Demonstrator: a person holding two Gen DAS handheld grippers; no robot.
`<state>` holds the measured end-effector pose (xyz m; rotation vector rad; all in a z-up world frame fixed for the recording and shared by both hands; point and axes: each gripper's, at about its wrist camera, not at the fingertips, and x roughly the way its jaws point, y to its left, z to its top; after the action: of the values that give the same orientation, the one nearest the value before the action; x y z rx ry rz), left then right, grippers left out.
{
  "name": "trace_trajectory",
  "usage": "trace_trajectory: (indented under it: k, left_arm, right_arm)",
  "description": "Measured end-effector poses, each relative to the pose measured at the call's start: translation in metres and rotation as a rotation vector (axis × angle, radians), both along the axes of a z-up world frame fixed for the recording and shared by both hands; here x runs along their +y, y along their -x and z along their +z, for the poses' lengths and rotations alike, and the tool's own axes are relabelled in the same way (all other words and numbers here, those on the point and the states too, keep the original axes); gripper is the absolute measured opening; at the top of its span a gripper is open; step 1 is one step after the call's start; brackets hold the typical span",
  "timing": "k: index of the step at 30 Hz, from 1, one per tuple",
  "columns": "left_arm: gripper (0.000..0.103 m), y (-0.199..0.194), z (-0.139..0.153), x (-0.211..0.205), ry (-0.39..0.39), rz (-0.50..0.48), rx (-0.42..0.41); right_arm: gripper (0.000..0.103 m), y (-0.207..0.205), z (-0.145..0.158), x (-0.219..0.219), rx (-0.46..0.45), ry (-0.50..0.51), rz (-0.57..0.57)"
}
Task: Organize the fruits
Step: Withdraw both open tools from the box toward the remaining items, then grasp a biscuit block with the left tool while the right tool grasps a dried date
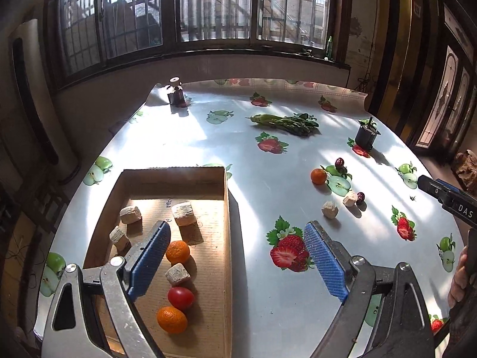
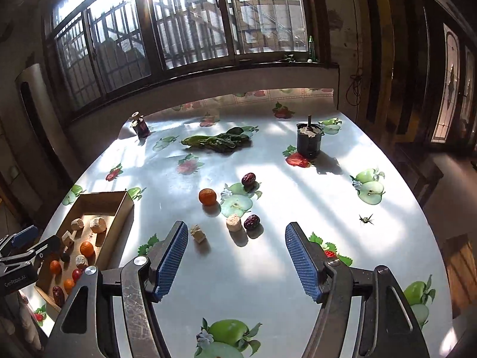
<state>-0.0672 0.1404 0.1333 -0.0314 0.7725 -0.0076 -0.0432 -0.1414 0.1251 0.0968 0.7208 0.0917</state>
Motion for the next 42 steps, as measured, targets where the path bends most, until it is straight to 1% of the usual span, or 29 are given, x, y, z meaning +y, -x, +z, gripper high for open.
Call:
trace_trajectory:
  k: [2, 4, 5, 6, 7, 8, 10, 11, 12, 14, 16, 22, 25, 26, 27, 28, 29, 31, 33, 35, 37, 42]
  left_arm:
    - [0.091, -0.017, -0.006, -0.012, 0.011, -0.005, 0.019]
    - [0.091, -0.033, -0.015, -0.029, 0.03, -0.034, 0.037]
    - [0.091, -0.041, -0.021, -0.038, 0.031, -0.045, 0.052]
    - [0.091, -0.047, -0.027, -0.046, 0.029, -0.056, 0.063]
    - [0.091, -0.053, -0.034, -0.055, 0.032, -0.078, 0.068]
    - [0.09, -0.059, -0.042, -0.063, 0.035, -0.094, 0.077]
    - [0.083, -0.068, -0.057, -0.076, 0.043, -0.114, 0.103]
    - [0.082, -0.071, -0.063, -0.082, 0.058, -0.134, 0.109]
    - [0.079, -0.076, -0.07, -0.089, 0.073, -0.153, 0.111]
    - [0.074, -0.085, -0.081, -0.099, 0.073, -0.169, 0.118]
    - [0.068, -0.095, -0.091, -0.108, 0.061, -0.17, 0.13]
    - [0.068, -0.113, -0.114, -0.122, 0.072, -0.176, 0.151]
    - [0.067, -0.117, -0.123, -0.126, 0.071, -0.187, 0.166]
    - [0.063, -0.115, -0.123, -0.127, 0.063, -0.195, 0.152]
    - [0.047, -0.115, -0.123, -0.128, 0.064, -0.211, 0.15]
    - [0.039, -0.115, -0.122, -0.128, 0.065, -0.22, 0.146]
    - [0.028, -0.115, -0.122, -0.128, 0.073, -0.228, 0.148]
    - [0.028, -0.116, -0.123, -0.123, 0.107, -0.23, 0.144]
    - [0.028, -0.116, -0.123, -0.117, 0.147, -0.232, 0.145]
    - [0.028, -0.116, -0.124, -0.113, 0.181, -0.235, 0.14]
    - [0.028, -0.116, -0.124, -0.111, 0.189, -0.241, 0.135]
    - [0.028, -0.115, -0.124, -0.113, 0.171, -0.254, 0.139]
  right_arm:
    - [0.072, -0.022, -0.012, -0.011, 0.045, -0.032, -0.002]
    - [0.072, -0.041, -0.031, -0.014, 0.087, -0.061, 0.001]
    - [0.069, -0.05, -0.042, -0.014, 0.104, -0.063, 0.0]
    - [0.06, -0.06, -0.053, -0.012, 0.123, -0.063, -0.001]
    - [0.054, -0.068, -0.062, -0.011, 0.145, -0.063, -0.001]
    - [0.045, -0.076, -0.073, -0.011, 0.17, -0.077, 0.001]
    - [0.043, -0.089, -0.088, -0.013, 0.201, -0.13, -0.002]
    - [0.042, -0.094, -0.094, -0.015, 0.21, -0.166, -0.008]
    - [0.042, -0.097, -0.098, -0.017, 0.214, -0.196, -0.011]
    - [0.042, -0.104, -0.104, -0.019, 0.224, -0.233, -0.016]
    - [0.042, -0.107, -0.109, -0.02, 0.228, -0.238, -0.018]
    - [0.042, -0.113, -0.118, -0.022, 0.224, -0.245, -0.012]
    - [0.042, -0.113, -0.118, -0.019, 0.216, -0.231, -0.006]
    - [0.042, -0.114, -0.118, -0.018, 0.214, -0.229, -0.001]
    - [0.042, -0.113, -0.118, -0.016, 0.215, -0.229, 0.009]
    - [0.042, -0.113, -0.118, -0.014, 0.217, -0.229, 0.026]
    - [0.042, -0.113, -0.118, -0.011, 0.218, -0.222, 0.042]
    - [0.042, -0.111, -0.118, -0.006, 0.218, -0.217, 0.068]
    - [0.033, -0.11, -0.119, -0.004, 0.223, -0.226, 0.088]
    - [0.033, -0.109, -0.119, -0.002, 0.216, -0.198, 0.087]
    - [0.033, -0.108, -0.119, 0.0, 0.21, -0.181, 0.091]
    - [0.034, -0.103, -0.119, 0.006, 0.202, -0.129, 0.098]
